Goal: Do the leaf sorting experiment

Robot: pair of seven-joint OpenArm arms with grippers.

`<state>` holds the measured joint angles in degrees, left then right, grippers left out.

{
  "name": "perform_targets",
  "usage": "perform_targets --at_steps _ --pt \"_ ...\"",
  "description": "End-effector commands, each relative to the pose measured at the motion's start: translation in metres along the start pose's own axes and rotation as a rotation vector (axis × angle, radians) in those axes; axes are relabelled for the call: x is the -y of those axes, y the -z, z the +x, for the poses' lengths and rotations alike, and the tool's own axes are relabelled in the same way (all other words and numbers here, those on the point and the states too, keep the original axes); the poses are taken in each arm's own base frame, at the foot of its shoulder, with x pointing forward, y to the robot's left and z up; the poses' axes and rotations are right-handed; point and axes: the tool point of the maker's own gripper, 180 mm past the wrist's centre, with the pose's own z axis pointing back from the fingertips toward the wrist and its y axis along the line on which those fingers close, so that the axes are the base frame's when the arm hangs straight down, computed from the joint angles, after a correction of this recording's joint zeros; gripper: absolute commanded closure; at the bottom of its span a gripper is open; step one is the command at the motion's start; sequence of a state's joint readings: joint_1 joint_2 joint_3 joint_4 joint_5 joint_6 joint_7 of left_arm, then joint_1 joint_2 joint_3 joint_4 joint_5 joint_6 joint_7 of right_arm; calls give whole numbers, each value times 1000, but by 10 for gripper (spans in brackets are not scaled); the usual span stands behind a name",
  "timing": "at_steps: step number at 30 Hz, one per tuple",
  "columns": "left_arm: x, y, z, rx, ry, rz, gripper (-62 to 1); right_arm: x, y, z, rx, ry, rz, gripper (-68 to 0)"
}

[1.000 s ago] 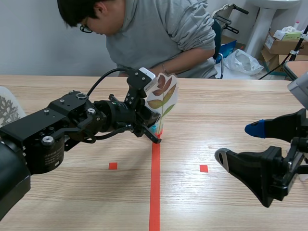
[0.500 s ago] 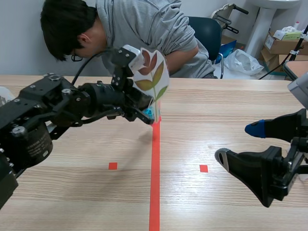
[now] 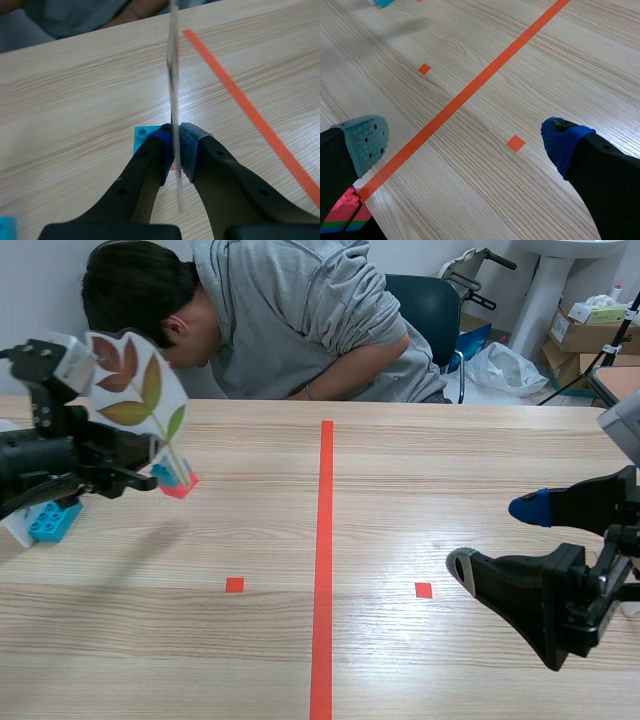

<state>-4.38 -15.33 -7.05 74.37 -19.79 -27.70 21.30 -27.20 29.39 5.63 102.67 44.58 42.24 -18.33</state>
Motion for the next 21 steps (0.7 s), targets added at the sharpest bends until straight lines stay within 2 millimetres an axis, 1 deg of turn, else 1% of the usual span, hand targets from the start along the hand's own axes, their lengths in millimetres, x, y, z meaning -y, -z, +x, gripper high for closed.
perform_targets --at_steps 1,4,8,12,21 --pt "-13 -6 8 28 2 28 -31 3 -2 13 29 -28 2 -634" --pt "-36 -22 3 28 -24 88 -31 3 -2 13 30 -28 2 -634" --pt "-56 -37 -6 15 -39 148 -31 3 -2 13 30 -28 2 -634" --pt "-61 -44 -16 -7 -50 172 -31 3 -2 13 30 -29 2 -634" --pt "-74 -47 -34 -54 -40 263 -31 3 -2 13 30 -28 2 -634"
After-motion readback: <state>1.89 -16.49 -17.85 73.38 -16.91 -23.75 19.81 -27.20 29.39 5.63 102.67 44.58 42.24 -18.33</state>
